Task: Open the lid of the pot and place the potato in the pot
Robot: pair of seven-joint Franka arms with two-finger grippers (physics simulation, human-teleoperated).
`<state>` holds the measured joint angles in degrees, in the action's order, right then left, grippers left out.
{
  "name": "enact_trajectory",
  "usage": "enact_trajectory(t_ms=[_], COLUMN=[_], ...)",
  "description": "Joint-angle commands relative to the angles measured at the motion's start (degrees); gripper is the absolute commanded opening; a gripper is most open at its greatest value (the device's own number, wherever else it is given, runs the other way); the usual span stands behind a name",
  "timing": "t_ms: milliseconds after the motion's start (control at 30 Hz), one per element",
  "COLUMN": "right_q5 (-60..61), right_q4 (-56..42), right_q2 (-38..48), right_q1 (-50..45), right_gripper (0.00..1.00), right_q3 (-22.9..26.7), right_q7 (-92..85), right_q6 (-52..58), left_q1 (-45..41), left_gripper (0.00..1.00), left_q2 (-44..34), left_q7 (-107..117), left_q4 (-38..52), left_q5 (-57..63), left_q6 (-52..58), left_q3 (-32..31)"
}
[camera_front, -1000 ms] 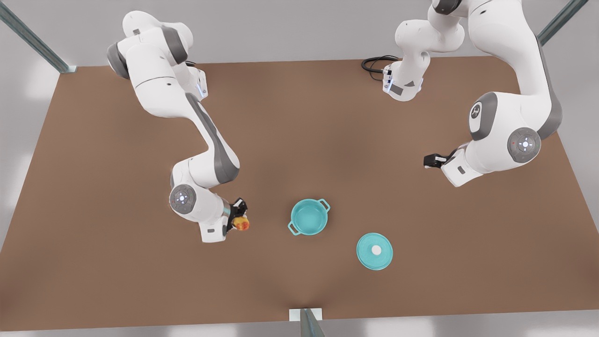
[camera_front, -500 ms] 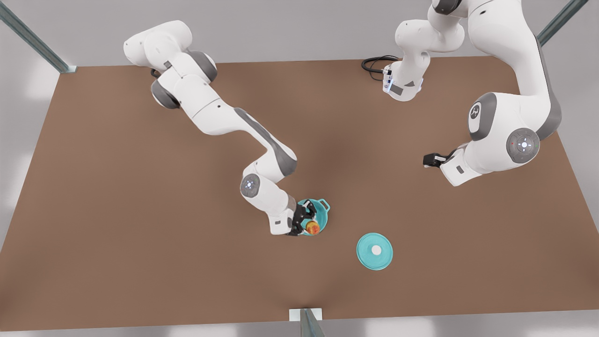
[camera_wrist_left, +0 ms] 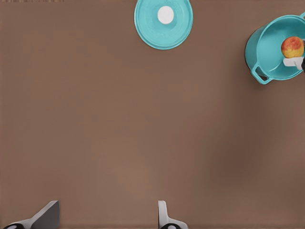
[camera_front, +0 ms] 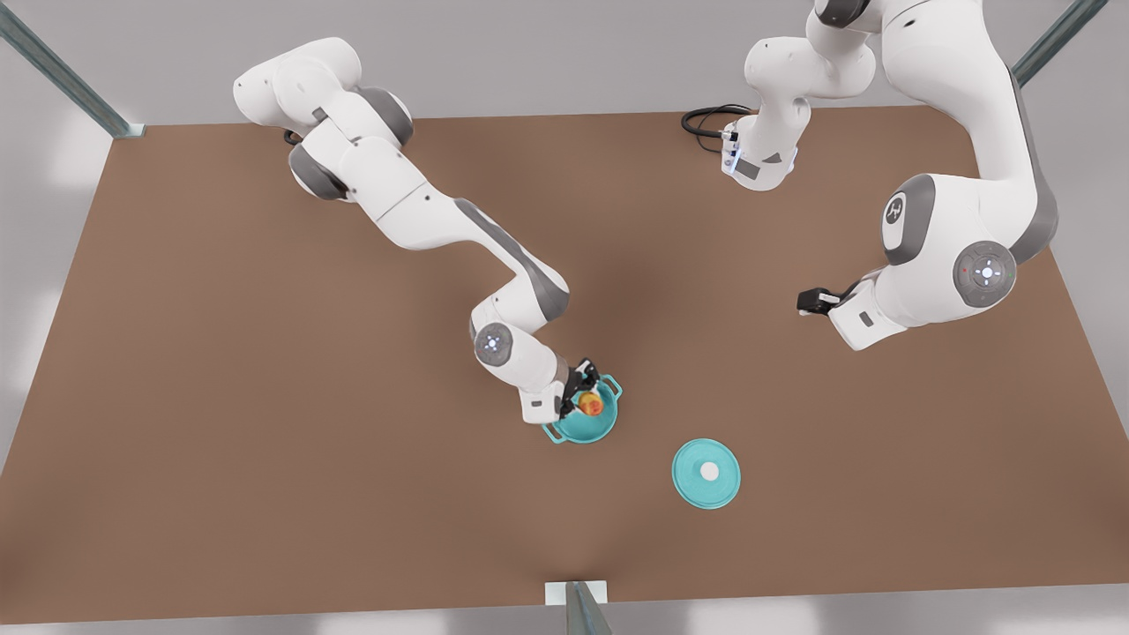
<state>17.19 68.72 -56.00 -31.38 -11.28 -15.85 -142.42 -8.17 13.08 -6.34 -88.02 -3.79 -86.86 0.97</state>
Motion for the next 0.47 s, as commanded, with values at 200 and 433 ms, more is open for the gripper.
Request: enact_trajectory(t_ms=[200, 433], right_q5=[-0.14, -7.35], right_q4=[0.54, 11.70], right_q2=[5.28, 29.37], right_q1=[0.09, 12.83], right_gripper=[1.00, 0.98], right_q3=[2.22, 38.88], right_q7=[6.27, -11.23], right_q6=[8.11, 53.12], left_q1=[0.00, -0.27], left_gripper=[1.00, 1.00], left_q2=[-0.07, -0.07], left_q7=[-0.43, -0.43], left_q4=[0.13, 1.97], left_q5=[-0.25, -0.78], left_q6=[-0.24, -4.37], left_q3=[0.00, -0.18])
